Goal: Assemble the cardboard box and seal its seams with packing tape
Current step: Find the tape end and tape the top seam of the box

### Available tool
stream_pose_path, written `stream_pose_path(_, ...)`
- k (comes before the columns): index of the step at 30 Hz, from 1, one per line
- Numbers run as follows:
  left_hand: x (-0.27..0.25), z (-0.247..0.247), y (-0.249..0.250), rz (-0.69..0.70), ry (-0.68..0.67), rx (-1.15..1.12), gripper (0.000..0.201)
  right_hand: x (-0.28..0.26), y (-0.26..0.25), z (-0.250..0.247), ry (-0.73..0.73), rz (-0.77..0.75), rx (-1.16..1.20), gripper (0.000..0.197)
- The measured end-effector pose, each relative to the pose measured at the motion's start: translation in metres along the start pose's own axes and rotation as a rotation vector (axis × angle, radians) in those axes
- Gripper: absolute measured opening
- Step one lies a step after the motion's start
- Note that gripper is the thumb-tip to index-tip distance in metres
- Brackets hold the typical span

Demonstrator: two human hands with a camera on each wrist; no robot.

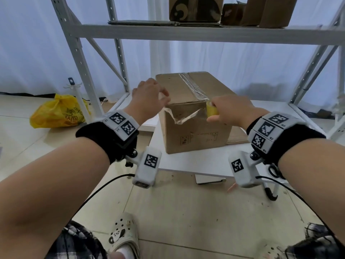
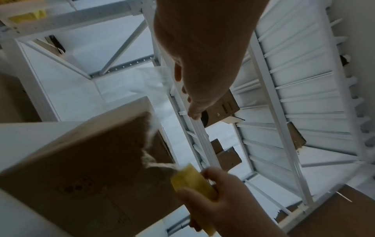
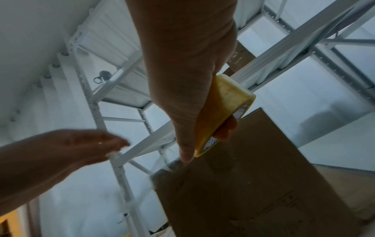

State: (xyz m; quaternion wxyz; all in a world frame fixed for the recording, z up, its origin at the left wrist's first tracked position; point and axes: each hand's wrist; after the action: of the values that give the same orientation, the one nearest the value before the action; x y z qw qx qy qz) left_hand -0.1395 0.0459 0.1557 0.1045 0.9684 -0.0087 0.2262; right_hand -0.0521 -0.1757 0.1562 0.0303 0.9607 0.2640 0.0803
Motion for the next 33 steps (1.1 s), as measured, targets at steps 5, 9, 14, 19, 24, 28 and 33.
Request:
stream_pose_path(5, 0.005, -0.003, 0.045, 0.058, -0.205, -0.322, 0.037, -0.002, -0.03, -0.017, -0.001, -0.085, 0.052, 0.037)
stream_pose_path(9, 0.005, -0.004, 0.047, -0.032, -0.37, -0.578, 0.028, -0.004, -0.035, -0.025, -0.039, -0.088, 0.216, 0.039)
stream_pose_path(14, 0.006, -0.01, 0.043, -0.014, -0.333, -0.697, 0.024, -0.011, -0.023, -0.034, -0.259, -0.092, 0.538, 0.042)
stream_pose_path(19, 0.01, -0.011, 0.034, -0.016, -0.267, -0.608, 0.02, -0.021, -0.008, -0.034, -0.207, -0.131, 0.632, 0.041)
stream_pose_path(24, 0.011, -0.008, 0.036, 0.0, -0.198, -0.56, 0.013, -0.025, -0.011, -0.035, -0.083, -0.243, 0.651, 0.04)
stream_pose_path(28, 0.01, -0.011, 0.042, 0.053, -0.156, -0.577, 0.012, -0.019, -0.016, -0.033, -0.118, -0.218, 0.222, 0.049)
stream_pose_path(33, 0.004, -0.013, 0.04, 0.047, -0.133, -0.618, 0.012, -0.02, -0.018, -0.027, -0.142, -0.117, -0.053, 0.046)
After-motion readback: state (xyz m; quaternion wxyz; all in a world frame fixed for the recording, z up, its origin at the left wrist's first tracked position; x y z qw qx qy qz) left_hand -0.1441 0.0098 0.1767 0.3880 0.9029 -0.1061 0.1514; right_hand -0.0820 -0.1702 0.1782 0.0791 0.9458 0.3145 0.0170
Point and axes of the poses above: each hand's wrist, its own x-axis towards the middle knuckle, its own z-axis out of the palm, y = z × x, and after that the axes turned 10 degrees about z, right-handed
